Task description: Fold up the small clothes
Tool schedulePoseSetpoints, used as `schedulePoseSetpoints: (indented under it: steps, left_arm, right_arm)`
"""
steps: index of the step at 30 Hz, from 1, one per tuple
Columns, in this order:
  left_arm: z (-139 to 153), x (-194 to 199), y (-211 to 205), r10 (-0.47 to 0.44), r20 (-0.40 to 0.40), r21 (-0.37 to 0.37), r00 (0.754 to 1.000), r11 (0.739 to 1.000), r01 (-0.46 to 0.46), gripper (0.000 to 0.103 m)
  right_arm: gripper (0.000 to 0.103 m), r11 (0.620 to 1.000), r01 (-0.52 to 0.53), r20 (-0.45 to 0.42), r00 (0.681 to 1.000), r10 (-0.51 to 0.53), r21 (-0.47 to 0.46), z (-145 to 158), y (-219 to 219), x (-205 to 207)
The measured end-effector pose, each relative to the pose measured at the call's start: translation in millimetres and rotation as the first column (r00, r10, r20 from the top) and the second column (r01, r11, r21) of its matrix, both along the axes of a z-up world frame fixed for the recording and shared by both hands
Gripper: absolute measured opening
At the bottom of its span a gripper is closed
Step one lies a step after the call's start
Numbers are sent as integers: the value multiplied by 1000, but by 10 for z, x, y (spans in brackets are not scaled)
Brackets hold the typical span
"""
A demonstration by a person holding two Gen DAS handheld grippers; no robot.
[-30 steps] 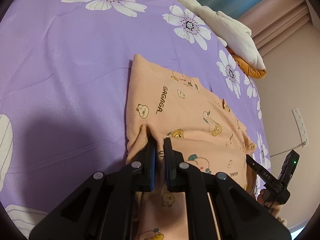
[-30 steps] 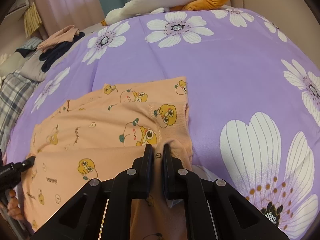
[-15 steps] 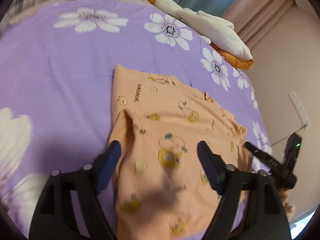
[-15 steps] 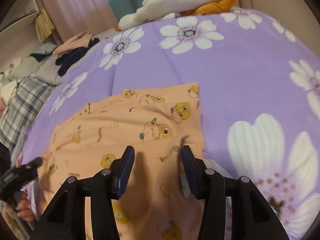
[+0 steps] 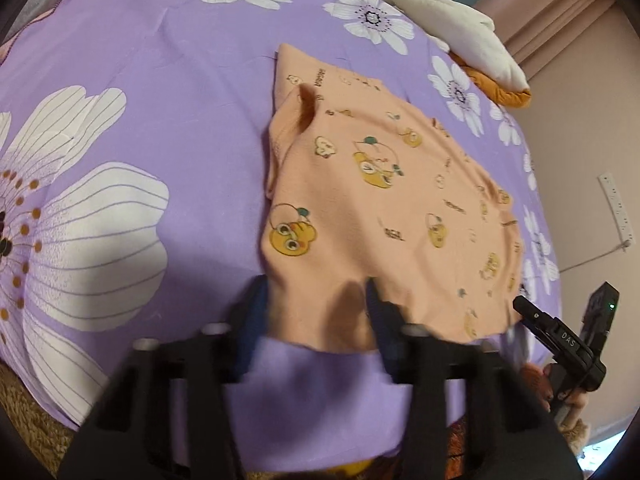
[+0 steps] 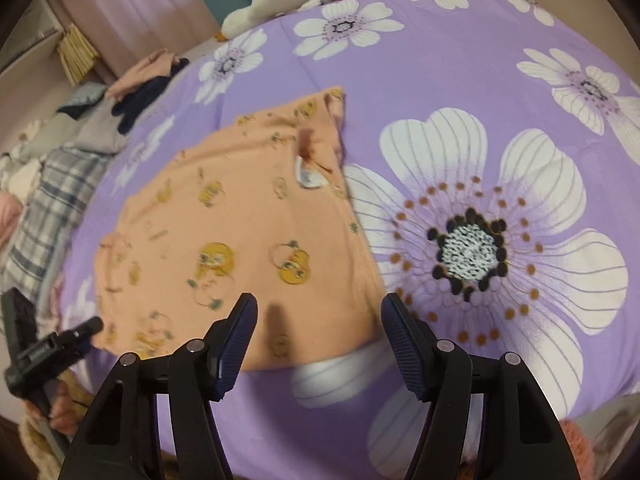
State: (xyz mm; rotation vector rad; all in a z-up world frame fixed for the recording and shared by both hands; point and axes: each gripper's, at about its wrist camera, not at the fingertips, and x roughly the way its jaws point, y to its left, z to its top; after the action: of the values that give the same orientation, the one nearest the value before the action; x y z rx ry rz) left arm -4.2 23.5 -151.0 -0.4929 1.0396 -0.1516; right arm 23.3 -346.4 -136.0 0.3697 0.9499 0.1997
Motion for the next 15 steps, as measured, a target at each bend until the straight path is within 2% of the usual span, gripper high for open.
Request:
schedulePoseSetpoints:
  steps: [1, 2, 3, 4, 5, 8, 11, 15]
  left_arm:
    - [-20, 3, -2, 5, -5, 1, 1000, 1000, -5, 6]
    - [-41, -11, 5, 8, -5, -10, 1000, 1000, -8, 8]
    - [-43, -14, 8, 20, 0, -16, 1000, 1000, -20, 7]
    - [-31, -28, 9, 26, 6, -18, 1000, 999, -26, 7]
    - [-7, -53, 25, 30, 10, -19, 1000, 999, -29, 6]
    - [158, -157, 50, 33, 37, -41, 999, 999, -31, 6]
    - [439, -348, 19, 1, 119, -16, 993, 1000, 1, 6]
    - [758, -594, -10, -48, 187, -41, 981, 998, 57, 6]
  right_arm:
    - [48, 1000, 14, -1, 1000, -14, -25, -26, 18, 26]
    - [33, 999, 21, -3, 1000, -21, -42, -46, 19, 42]
    - [26, 998, 32, -3, 999, -32, -55, -59, 16, 56]
    - [14, 999, 33, -2, 999, -33, -42, -56, 0, 56]
    - [10, 1000, 24, -1, 1000, -24, 0, -45, -30, 50]
    - [9, 998, 21, 16, 1000, -22, 61, 29, -107, -56]
    - [9, 988, -9, 86, 996, -4, 152, 245, -210, -306]
    - [9, 976, -33, 164, 986, -3, 216, 534, -332, -561]
